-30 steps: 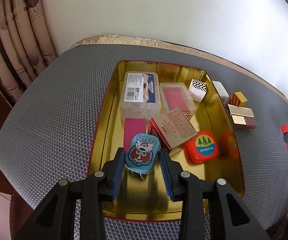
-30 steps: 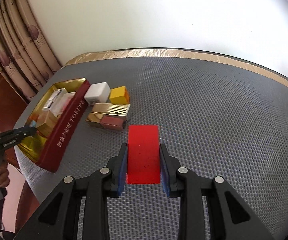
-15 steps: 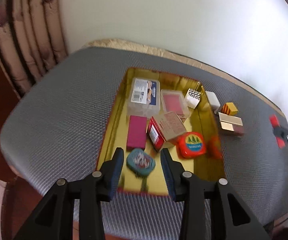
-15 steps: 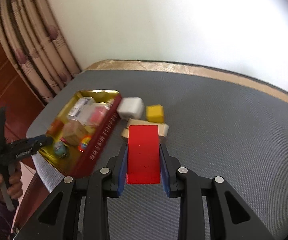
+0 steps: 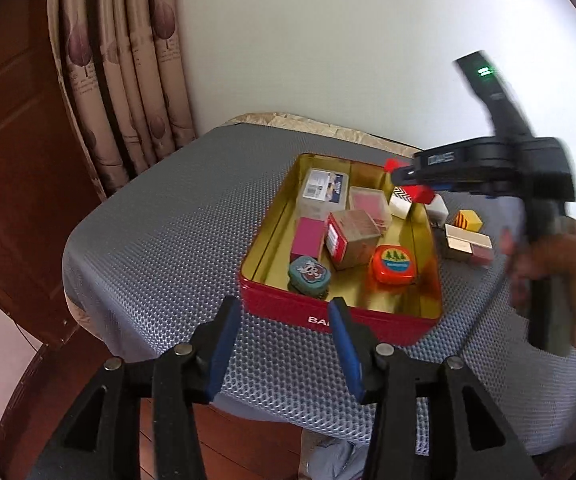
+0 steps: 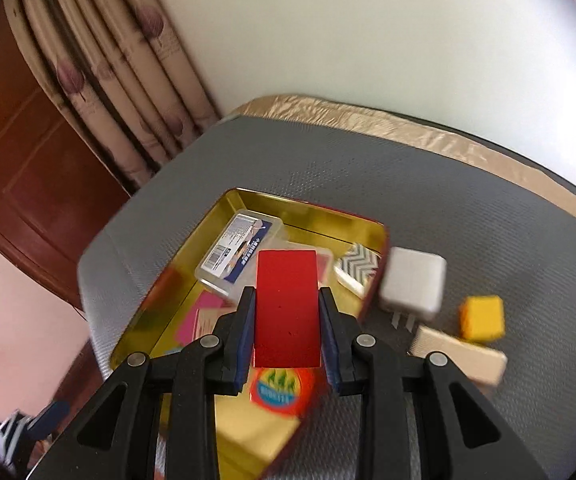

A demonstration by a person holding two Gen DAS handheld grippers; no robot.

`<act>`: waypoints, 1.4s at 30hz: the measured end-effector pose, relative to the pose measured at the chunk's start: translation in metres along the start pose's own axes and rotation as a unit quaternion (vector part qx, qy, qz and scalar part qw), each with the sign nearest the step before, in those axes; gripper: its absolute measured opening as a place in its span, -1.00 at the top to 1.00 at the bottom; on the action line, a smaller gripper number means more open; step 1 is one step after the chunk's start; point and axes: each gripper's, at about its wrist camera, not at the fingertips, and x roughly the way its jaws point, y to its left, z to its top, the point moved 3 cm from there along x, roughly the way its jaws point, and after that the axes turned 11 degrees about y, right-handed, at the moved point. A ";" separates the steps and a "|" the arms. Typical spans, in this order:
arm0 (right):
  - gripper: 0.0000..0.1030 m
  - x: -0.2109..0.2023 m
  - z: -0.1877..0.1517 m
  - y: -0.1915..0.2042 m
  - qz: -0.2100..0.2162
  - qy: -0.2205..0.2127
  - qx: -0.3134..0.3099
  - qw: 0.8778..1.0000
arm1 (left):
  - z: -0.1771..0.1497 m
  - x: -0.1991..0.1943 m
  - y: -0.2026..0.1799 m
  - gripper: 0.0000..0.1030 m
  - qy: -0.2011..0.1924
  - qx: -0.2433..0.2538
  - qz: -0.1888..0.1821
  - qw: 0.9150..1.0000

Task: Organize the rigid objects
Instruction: 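Lower the red rectangular block into the tin and open the right gripper, then grasp the white charger cube with the right gripper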

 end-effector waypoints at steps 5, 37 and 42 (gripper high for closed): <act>0.46 0.032 0.017 0.004 -0.012 0.022 -0.002 1.000 | 0.003 0.006 0.009 0.08 0.012 -0.008 -0.009 1.000; -0.44 -0.053 -0.150 -0.144 -0.213 -0.058 0.056 0.974 | -0.006 0.004 -0.024 0.05 0.010 0.069 -0.018 0.997; -0.44 -0.060 -0.199 -0.179 -0.206 -0.043 0.093 0.973 | -0.004 -0.013 -0.052 0.05 0.009 0.113 -0.090 0.989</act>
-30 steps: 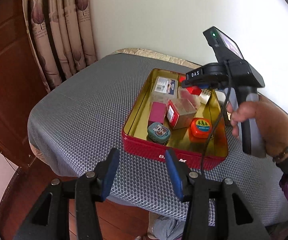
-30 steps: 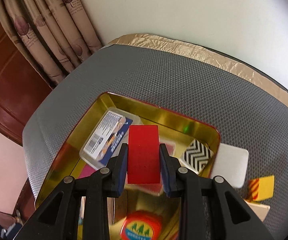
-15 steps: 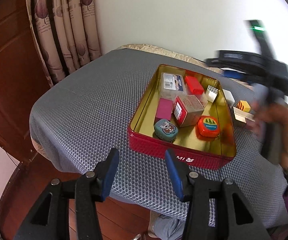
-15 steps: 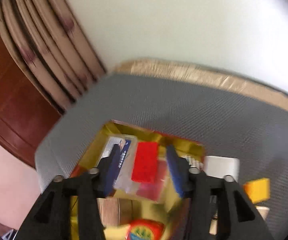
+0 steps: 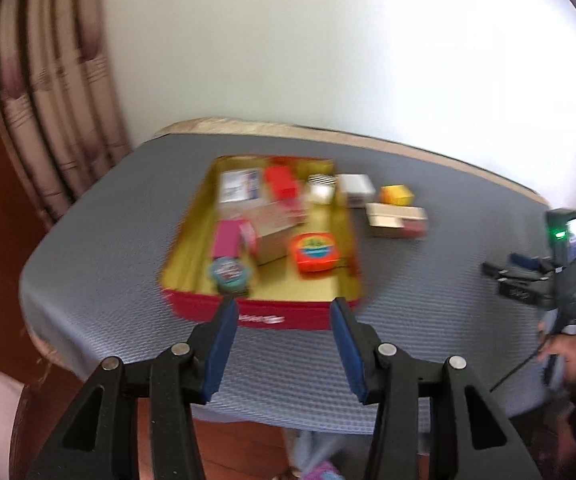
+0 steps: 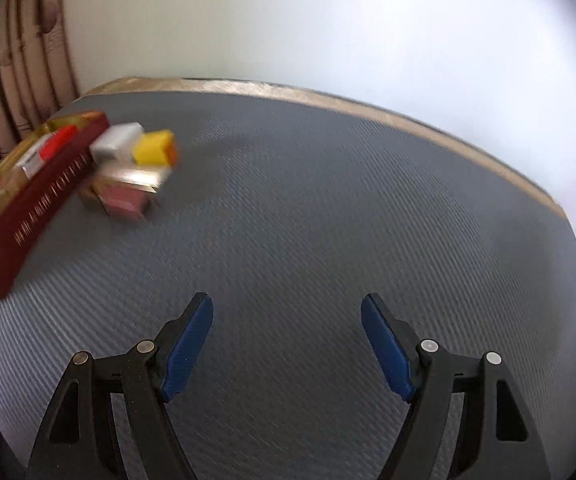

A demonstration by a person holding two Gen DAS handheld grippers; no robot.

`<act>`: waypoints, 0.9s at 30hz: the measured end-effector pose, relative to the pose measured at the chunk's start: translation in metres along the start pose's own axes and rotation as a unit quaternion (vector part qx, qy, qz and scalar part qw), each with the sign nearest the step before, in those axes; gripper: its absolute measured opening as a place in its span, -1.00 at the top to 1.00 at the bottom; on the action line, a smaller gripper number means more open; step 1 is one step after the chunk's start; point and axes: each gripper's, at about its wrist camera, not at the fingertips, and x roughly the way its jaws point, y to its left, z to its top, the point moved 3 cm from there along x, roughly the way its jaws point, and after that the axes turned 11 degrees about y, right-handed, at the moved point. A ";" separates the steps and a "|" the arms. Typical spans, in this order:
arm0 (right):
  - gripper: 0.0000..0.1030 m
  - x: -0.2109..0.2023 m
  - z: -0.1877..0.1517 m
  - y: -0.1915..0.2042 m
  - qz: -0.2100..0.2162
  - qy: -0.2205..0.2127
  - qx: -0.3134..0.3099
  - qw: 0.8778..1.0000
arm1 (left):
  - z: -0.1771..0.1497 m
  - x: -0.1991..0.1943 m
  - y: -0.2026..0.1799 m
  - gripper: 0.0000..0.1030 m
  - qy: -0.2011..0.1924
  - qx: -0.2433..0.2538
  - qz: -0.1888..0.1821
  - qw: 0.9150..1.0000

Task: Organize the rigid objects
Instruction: 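Grasp the white charger cube with the right gripper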

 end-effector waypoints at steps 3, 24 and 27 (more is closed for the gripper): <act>-0.44 -0.009 -0.004 -0.005 0.043 -0.015 0.003 0.999 | 0.007 0.002 -0.016 0.05 0.015 0.007 -0.024 1.000; -0.68 0.014 0.156 0.167 0.122 0.030 -0.343 0.931 | -0.002 0.013 -0.044 0.04 0.010 -0.002 -0.012 1.000; -0.68 0.031 0.165 0.182 0.107 0.054 -0.396 0.910 | -0.001 0.021 -0.038 0.04 0.024 -0.011 -0.022 0.999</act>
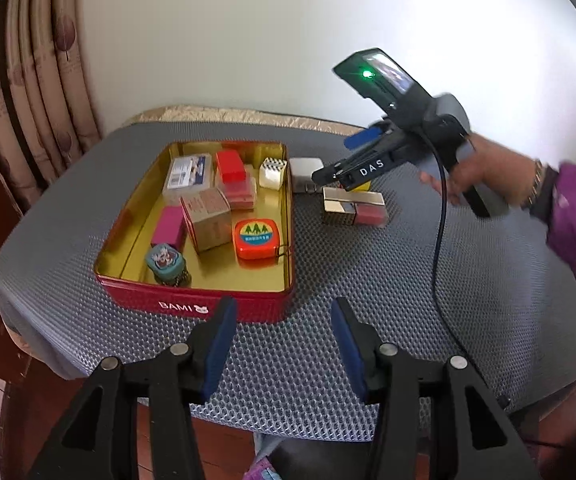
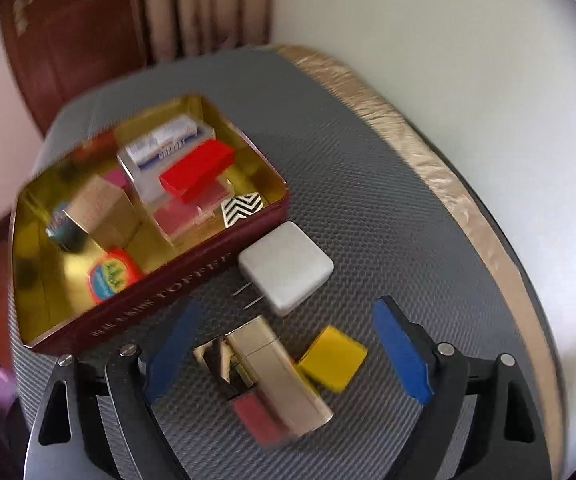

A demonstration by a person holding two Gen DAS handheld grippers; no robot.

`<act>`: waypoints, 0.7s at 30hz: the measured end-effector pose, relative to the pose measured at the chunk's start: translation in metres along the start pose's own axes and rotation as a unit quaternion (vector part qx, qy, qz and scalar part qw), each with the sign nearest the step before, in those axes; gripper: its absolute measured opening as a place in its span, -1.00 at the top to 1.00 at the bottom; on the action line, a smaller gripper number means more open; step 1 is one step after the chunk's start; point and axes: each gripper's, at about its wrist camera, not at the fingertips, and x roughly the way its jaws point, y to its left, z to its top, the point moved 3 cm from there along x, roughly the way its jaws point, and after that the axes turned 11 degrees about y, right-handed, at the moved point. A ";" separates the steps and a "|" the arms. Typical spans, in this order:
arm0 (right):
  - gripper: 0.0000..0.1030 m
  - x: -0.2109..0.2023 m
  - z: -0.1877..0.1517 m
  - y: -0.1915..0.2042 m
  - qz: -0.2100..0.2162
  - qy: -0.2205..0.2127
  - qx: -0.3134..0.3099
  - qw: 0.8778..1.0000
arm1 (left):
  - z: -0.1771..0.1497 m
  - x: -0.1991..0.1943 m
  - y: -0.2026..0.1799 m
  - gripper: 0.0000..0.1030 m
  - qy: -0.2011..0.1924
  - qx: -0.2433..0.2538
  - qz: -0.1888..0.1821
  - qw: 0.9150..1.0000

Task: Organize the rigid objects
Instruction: 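Grasp the white charger cube with the right gripper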

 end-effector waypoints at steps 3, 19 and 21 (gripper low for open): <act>-0.68 0.012 0.013 -0.003 0.019 0.025 -0.036 0.999 | 0.001 0.008 0.004 0.03 0.013 -0.007 -0.004 1.000; -0.19 0.049 0.036 -0.013 0.092 0.070 -0.028 0.993 | 0.000 0.038 0.018 0.01 0.065 -0.020 -0.001 0.998; -0.19 0.038 0.029 -0.018 0.084 0.053 -0.007 0.995 | -0.001 0.038 0.018 0.01 0.070 -0.019 -0.001 0.997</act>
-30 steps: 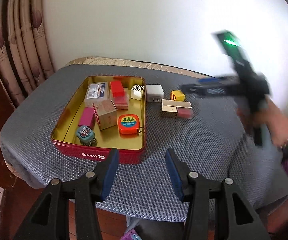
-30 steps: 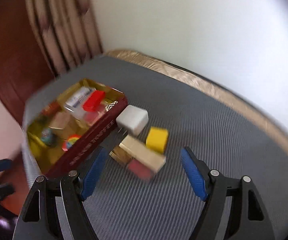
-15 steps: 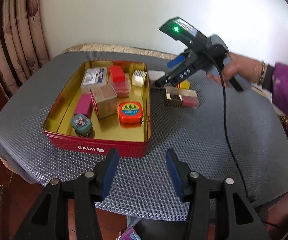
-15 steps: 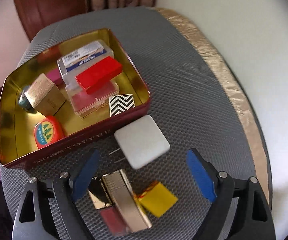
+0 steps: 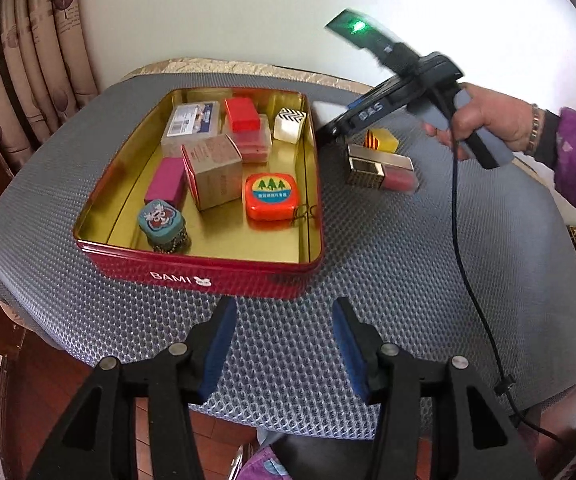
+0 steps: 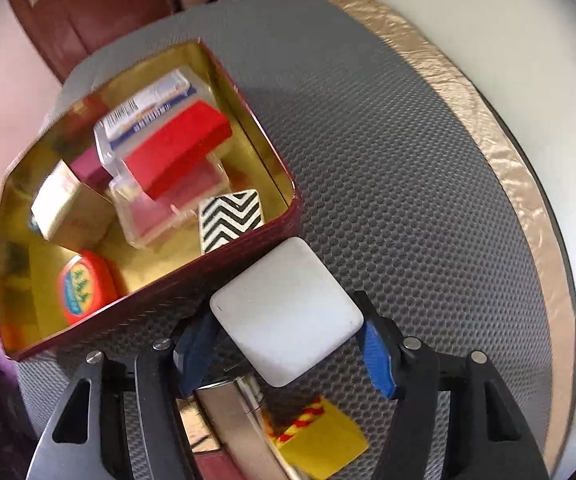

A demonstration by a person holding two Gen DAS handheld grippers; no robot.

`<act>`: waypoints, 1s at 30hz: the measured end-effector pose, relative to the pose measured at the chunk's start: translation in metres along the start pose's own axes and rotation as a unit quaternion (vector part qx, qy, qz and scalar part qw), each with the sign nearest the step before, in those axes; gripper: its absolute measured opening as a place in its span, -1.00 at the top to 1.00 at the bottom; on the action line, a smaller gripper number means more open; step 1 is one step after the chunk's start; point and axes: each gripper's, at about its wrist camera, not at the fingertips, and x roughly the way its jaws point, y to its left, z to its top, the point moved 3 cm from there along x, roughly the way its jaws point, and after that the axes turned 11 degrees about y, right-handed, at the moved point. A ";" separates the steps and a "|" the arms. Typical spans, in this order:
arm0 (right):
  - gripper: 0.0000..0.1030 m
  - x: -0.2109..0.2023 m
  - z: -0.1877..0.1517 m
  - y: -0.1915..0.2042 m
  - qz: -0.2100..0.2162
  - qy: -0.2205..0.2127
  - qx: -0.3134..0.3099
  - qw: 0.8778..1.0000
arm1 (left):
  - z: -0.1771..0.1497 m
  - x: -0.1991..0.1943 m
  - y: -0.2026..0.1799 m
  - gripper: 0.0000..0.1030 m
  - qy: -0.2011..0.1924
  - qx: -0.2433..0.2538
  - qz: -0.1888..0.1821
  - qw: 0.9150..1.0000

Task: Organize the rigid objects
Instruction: 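Grasp the white charger cube with the right gripper, then grasp the yellow cube with the left gripper while the right holds the white charger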

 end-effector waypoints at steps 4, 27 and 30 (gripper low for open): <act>-0.19 -0.037 -0.037 -0.017 0.003 -0.062 0.071 0.996 | -0.002 -0.004 -0.004 0.01 -0.010 0.008 0.005 1.000; -0.19 -0.041 -0.331 -0.020 -0.068 -0.113 0.378 0.916 | 0.125 -0.003 -0.103 0.00 0.005 0.121 -0.068 0.990; -0.20 -0.037 -0.331 -0.020 -0.064 -0.126 0.385 0.912 | 0.163 0.025 -0.114 0.00 0.037 0.120 -0.074 0.989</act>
